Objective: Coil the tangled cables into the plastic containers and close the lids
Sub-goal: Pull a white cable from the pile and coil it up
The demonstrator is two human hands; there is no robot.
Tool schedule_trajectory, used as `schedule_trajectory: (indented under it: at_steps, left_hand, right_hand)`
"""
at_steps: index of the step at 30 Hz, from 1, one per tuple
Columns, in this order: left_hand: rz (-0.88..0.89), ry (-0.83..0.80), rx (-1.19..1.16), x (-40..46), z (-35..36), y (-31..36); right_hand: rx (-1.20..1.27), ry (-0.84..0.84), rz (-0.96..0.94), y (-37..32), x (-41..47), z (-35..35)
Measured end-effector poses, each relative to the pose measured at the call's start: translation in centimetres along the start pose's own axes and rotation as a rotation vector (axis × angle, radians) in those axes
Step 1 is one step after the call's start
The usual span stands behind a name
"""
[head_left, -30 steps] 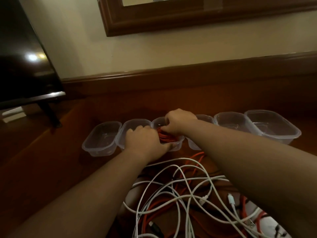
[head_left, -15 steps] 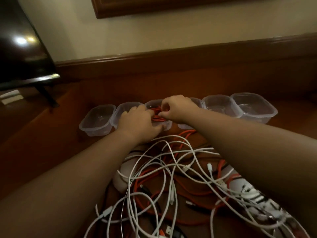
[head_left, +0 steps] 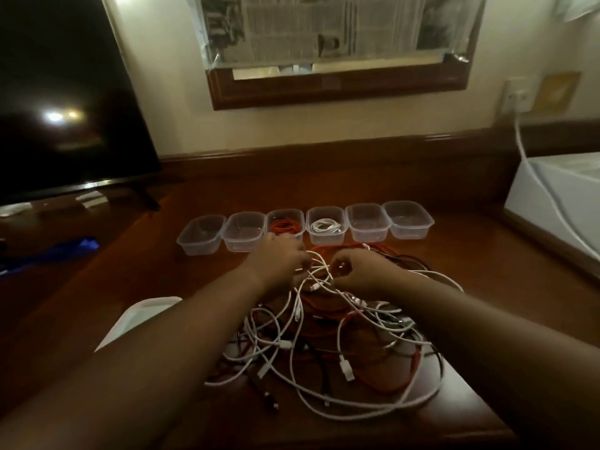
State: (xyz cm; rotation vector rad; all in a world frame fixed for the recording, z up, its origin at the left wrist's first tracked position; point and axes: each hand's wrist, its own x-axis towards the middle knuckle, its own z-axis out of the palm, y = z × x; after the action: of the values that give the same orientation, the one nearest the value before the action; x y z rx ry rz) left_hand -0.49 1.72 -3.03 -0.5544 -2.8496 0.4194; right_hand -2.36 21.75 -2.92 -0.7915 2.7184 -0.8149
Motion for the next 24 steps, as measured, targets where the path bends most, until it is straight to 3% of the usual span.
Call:
schedule_trajectory:
  at_steps: [8, 12, 16, 20, 24]
  left_hand:
    - [-0.04, 0.342, -0.081, -0.9, -7.5, 1.3]
    - [-0.246, 0.339, -0.12, -1.5, -8.7, 0.2]
    - [-0.481, 0.232, -0.333, -2.5, -7.5, -1.9]
    - [-0.622, 0.244, -0.499, -2.8, -6.9, -3.3]
    - [-0.752, 0.434, -0.662, -1.9, -8.7, -3.8]
  right_hand:
    - [-0.034, 0.204, -0.008, -0.8, -3.1, -0.4]
    - [0.152, 0.482, 0.009, -1.0, -3.0, -3.3]
    - [0.032, 0.742, -0.001, -1.7, -2.8, -6.6]
    - [-0.034, 0.733, -0.062, -2.9, -2.5, -8.2]
    - [0.193, 0.71, -0.149, -4.2, -2.1, -9.1]
